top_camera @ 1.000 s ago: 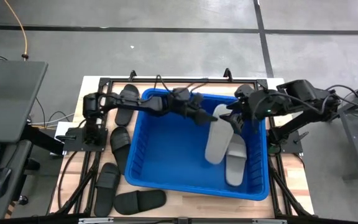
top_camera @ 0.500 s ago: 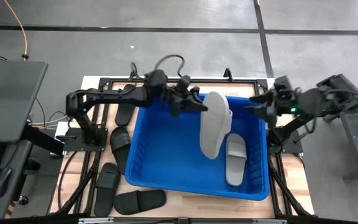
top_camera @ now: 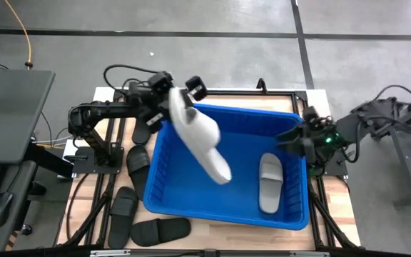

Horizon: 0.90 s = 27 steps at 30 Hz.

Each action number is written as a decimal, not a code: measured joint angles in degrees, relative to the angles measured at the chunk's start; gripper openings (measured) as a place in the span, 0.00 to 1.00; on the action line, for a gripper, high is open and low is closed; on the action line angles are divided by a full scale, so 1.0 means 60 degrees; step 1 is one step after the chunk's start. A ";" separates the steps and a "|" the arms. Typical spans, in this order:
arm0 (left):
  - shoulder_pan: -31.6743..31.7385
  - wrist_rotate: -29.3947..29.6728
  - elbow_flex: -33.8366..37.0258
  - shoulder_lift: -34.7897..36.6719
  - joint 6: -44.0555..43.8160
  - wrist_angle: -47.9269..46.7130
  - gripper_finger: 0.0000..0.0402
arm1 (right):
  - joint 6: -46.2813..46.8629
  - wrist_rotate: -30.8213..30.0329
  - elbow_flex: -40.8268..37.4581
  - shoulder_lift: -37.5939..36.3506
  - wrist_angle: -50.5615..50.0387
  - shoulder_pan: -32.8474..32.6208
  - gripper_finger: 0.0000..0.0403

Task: Pick and place slides into bin
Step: Put the gray slide into the blue organizer bin

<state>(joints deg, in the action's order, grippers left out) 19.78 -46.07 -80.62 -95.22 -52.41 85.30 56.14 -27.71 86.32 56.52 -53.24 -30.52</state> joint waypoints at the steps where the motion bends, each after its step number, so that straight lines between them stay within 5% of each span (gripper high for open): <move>1: 0.0020 -0.0006 0.0000 0.0000 -0.0161 0.0329 0.09 | -0.0233 0.0202 -0.0718 -0.0280 0.1212 0.0195 0.60; 6: 0.0013 -0.0122 0.0000 -0.0010 -0.0204 0.0692 0.09 | -0.1238 0.1723 -0.3702 -0.1340 0.7397 0.1281 0.56; 10: -0.0137 -0.0551 0.0000 -0.0040 0.0015 0.0707 0.09 | -0.0505 0.3085 -0.5364 -0.1319 1.1080 0.2209 0.55; 17: -0.0373 -0.0360 0.0000 -0.0051 0.0015 0.0703 0.09 | 0.2048 0.2921 -0.6443 -0.0204 1.2390 0.2516 0.57; 27: -0.0425 -0.0936 0.0000 -0.0051 0.0015 0.0700 0.09 | 0.2093 0.3862 -0.6091 0.2476 1.6936 0.1720 0.52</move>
<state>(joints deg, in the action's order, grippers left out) 17.23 -51.69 -80.62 -95.53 -52.31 89.50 68.70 -4.54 49.77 71.38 48.38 -20.20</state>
